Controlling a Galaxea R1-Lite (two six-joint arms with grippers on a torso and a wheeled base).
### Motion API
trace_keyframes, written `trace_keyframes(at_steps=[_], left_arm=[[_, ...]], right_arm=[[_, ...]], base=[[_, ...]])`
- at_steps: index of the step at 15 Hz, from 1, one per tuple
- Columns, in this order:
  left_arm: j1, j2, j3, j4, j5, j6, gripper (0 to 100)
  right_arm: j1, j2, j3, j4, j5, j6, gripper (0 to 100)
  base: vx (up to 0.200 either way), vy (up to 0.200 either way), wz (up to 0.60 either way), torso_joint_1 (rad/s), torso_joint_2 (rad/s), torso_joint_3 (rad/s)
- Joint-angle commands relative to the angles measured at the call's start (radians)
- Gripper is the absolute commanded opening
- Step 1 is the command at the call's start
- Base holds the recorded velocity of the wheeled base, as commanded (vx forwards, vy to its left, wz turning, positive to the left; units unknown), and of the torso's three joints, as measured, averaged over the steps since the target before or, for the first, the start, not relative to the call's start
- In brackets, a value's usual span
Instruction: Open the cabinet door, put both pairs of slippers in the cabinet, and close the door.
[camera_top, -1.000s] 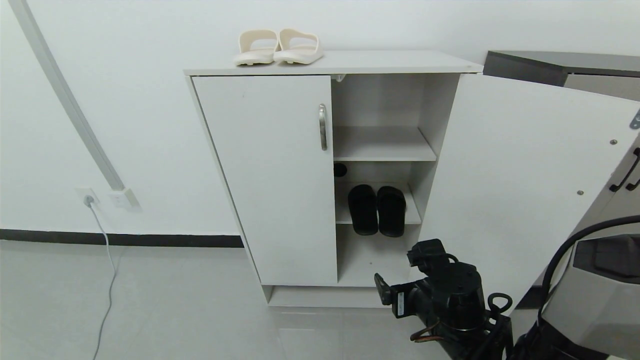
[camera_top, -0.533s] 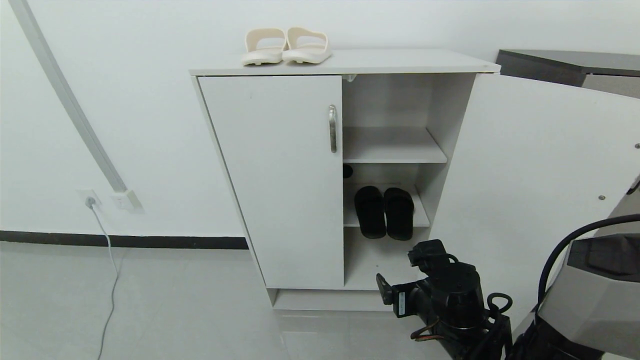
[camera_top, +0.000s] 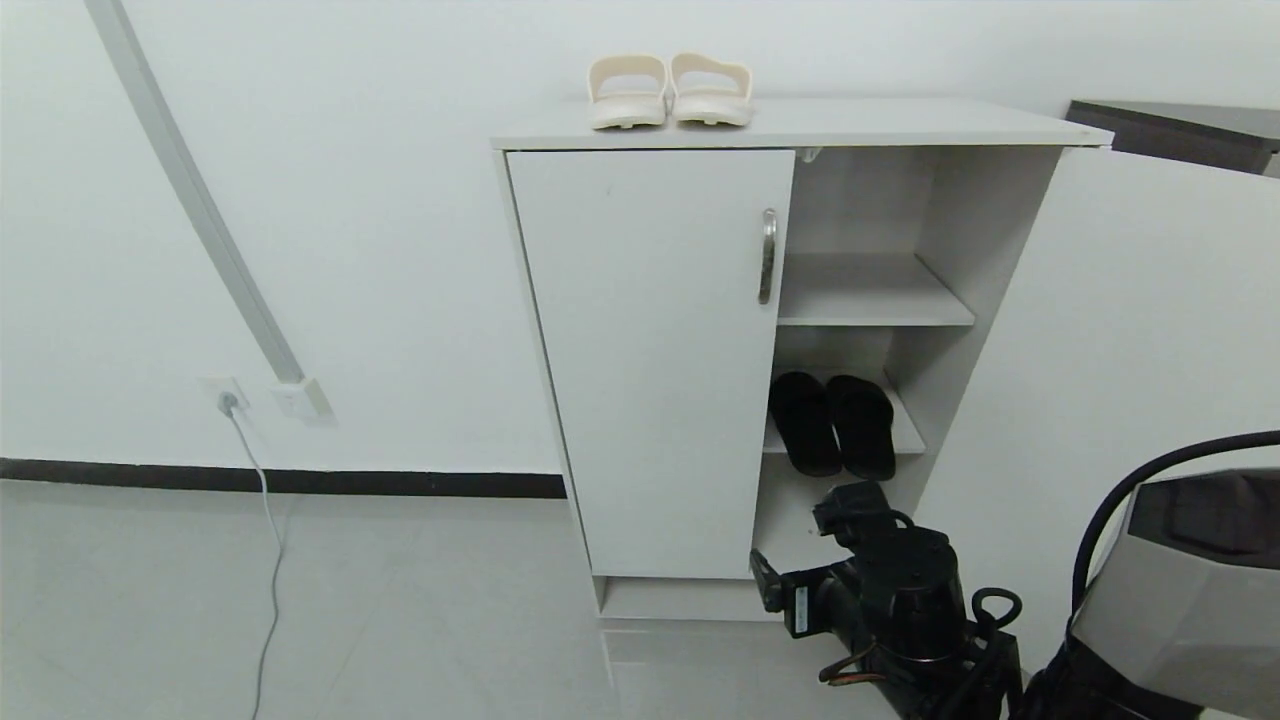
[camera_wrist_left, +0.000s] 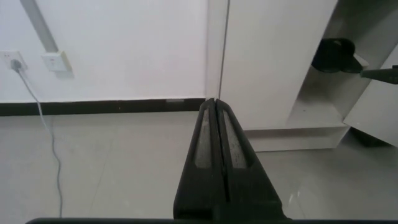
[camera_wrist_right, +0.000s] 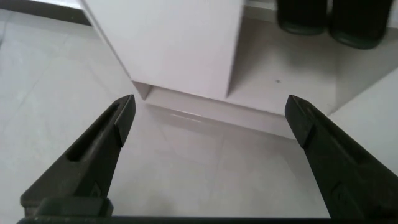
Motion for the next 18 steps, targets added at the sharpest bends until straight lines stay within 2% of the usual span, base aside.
trace_keyframes(at_steps=[1,5,9,11,18], left_arm=[[0.0,0.001,0.0,0.0,0.0,0.0,0],[0.0,0.001,0.0,0.0,0.0,-0.001,0],[0.0,0.001,0.0,0.0,0.002,0.002,0],[0.0,0.001,0.0,0.0,0.002,0.002,0],[0.0,0.001,0.0,0.0,0.002,0.002,0]], right_arm=[[0.0,0.002,0.0,-0.001,0.0,0.0,100],[-0.001,0.004,0.002,-0.005,-0.002,0.0,100],[-0.021,0.002,0.003,-0.017,0.003,0.001,100],[-0.033,0.004,0.028,-0.074,0.004,-0.005,100],[-0.052,0.005,0.026,-0.143,0.004,-0.036,100]], base=[[0.0,0.2,0.0,-0.007,0.0,0.002],[0.0,0.2,0.0,0.007,0.0,0.002],[0.0,0.0,0.0,0.0,0.0,0.0],[0.0,0.0,0.0,0.0,0.0,0.0],[0.0,0.0,0.0,0.0,0.0,0.0]])
